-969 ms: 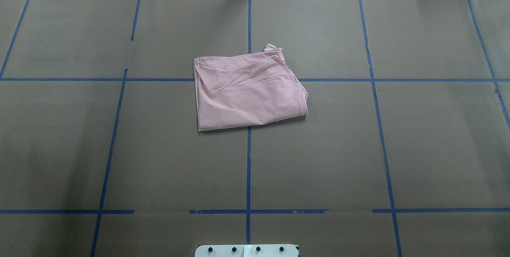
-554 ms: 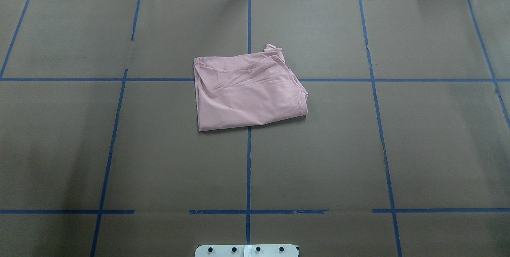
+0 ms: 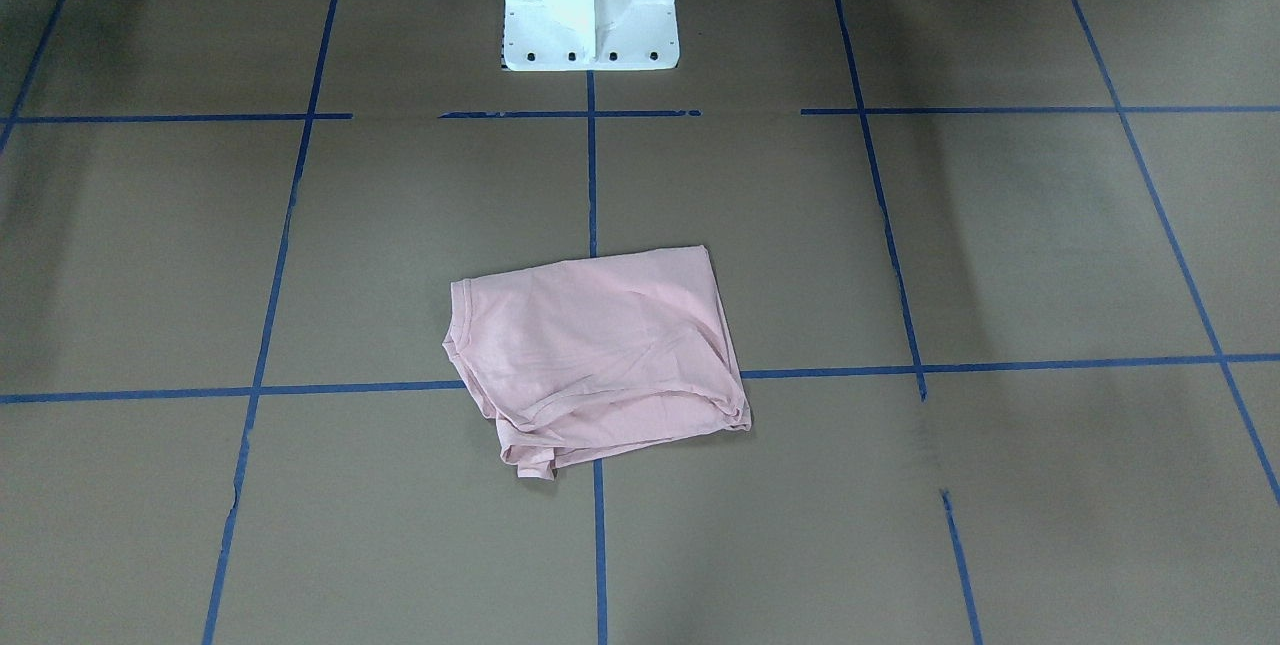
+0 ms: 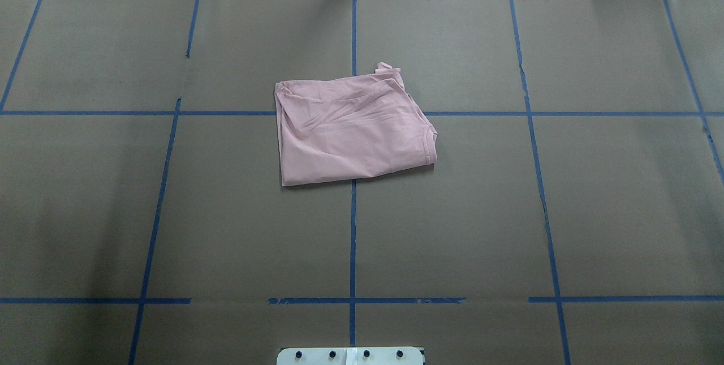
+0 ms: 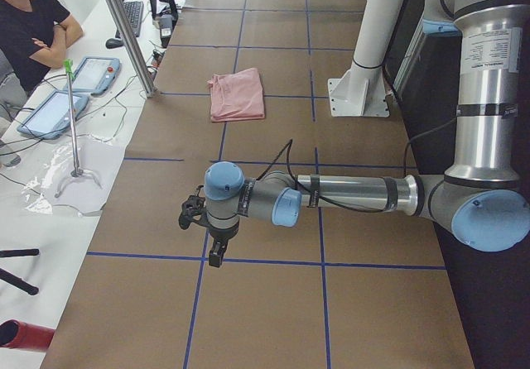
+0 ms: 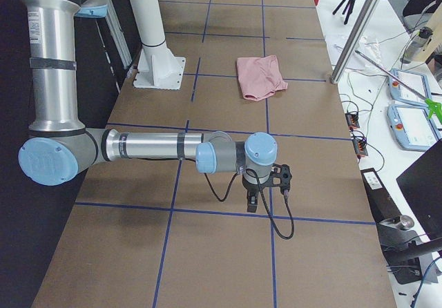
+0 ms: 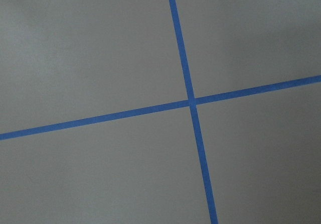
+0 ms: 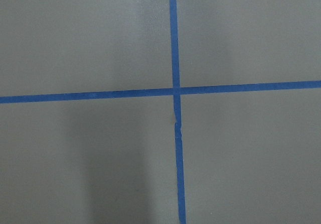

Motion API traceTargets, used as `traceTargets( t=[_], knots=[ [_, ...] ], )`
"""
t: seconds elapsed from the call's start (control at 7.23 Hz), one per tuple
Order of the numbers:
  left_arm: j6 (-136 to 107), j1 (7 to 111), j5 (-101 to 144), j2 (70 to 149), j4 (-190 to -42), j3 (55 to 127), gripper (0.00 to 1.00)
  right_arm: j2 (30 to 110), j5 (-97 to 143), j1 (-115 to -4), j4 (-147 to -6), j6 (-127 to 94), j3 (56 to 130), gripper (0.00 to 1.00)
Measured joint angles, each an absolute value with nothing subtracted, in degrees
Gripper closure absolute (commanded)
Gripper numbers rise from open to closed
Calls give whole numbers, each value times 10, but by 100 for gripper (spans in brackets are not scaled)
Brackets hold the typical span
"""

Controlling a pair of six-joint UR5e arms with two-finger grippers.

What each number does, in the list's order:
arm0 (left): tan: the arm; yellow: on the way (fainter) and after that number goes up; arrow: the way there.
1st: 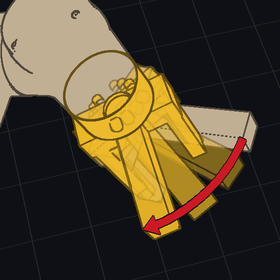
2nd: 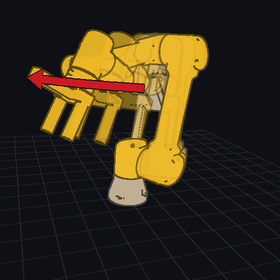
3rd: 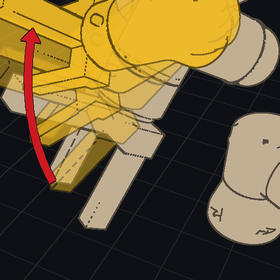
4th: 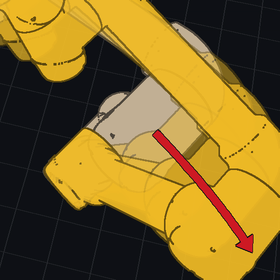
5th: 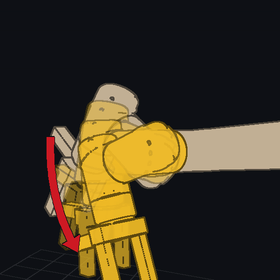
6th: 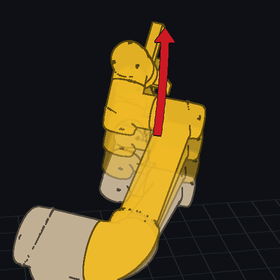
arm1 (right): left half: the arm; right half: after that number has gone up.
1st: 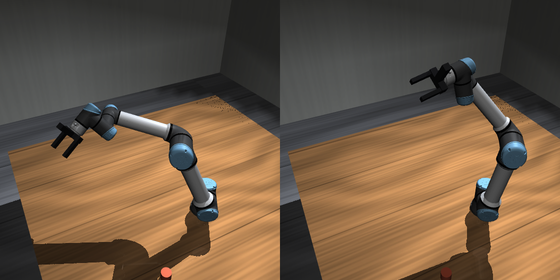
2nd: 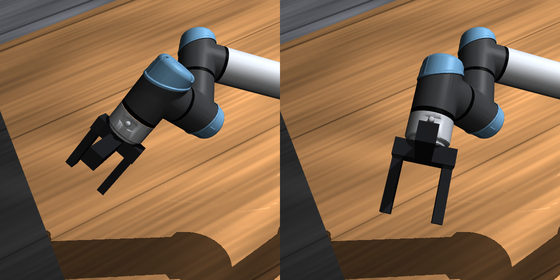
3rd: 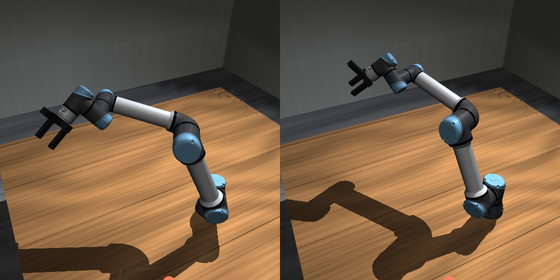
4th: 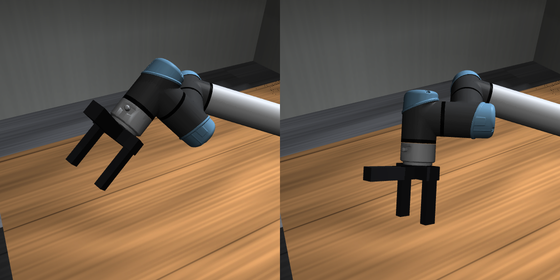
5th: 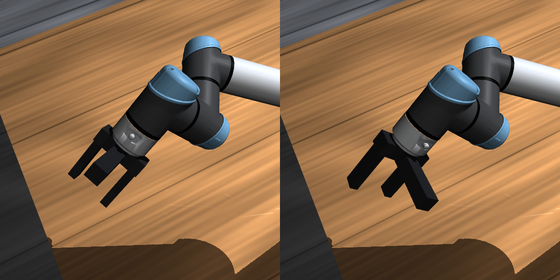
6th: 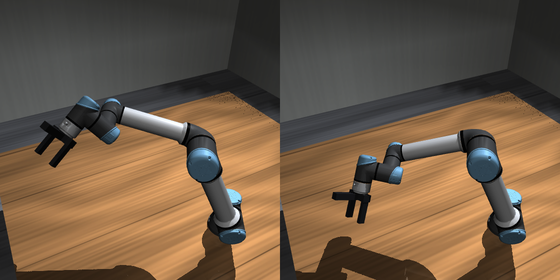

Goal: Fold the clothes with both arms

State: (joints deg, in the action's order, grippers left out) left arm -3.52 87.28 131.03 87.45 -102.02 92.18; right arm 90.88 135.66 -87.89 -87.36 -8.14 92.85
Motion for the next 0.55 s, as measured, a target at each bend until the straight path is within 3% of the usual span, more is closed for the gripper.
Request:
traceTargets(
  t=[0.55],
  knots=[
    [-60, 873, 1334, 875, -1021, 920, 0, 910, 1357, -879, -874, -81, 928, 0]
  ],
)
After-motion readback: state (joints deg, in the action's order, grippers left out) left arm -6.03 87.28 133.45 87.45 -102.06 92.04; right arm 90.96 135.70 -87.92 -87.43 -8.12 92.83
